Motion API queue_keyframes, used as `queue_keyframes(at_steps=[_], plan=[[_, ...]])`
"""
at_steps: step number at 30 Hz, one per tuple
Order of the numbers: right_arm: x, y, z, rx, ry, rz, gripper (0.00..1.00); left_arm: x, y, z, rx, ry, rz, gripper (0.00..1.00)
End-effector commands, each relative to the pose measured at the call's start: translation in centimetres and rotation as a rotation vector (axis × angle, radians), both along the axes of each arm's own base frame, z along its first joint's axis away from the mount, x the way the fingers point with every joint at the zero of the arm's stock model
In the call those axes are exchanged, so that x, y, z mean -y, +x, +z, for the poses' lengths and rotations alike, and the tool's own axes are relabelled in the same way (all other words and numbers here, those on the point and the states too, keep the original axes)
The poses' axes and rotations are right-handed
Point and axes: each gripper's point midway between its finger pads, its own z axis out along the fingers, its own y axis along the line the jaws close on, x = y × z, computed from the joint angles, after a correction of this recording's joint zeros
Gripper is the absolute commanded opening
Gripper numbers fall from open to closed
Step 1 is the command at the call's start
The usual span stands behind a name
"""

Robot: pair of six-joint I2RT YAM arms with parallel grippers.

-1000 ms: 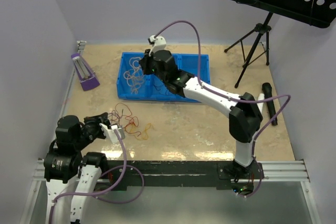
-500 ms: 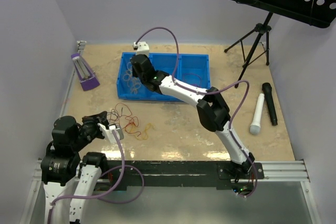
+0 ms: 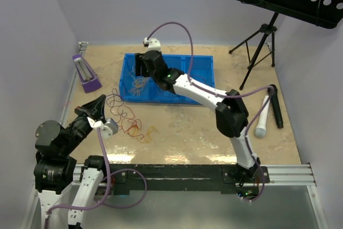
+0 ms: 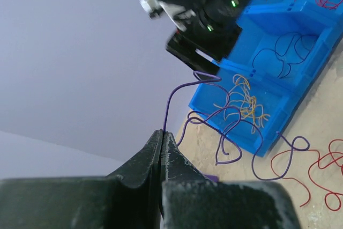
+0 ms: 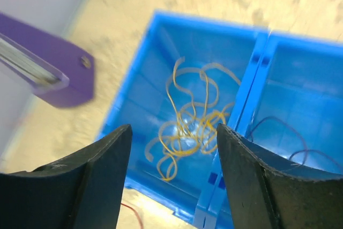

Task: Untangle the cables

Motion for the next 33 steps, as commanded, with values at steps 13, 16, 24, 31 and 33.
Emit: queue_keyframes(at_steps=[13, 16, 24, 31, 33], plan=[[18.1, -4.3, 17.4, 0.258, 0.301, -0.238, 0.67, 5.5, 6.6, 0.9, -0.047, -0.132, -0.296, 0.00], [20.4, -6.3, 18.0, 0.275, 0.338, -0.270, 0.66, 7.2, 9.5, 0.2, -0.074, -0.152, -0.371, 0.03], [23.3, -9.4, 16.6, 0.253, 0.391, -0.302, 0.65, 13.7, 15.8, -0.1, -0.060, -0.168, -0.468, 0.03], [23.6, -9.9, 16.9, 0.251, 0.407, -0.299, 0.65, 17.3, 23.0, -3.8, -0.168, -0.225, -0.394, 0.00], [23.7, -10.1, 17.1, 0.254, 0.417, -0.299, 0.65, 17.0, 25.4, -5.0, -0.164, -0.234, -0.324, 0.00]])
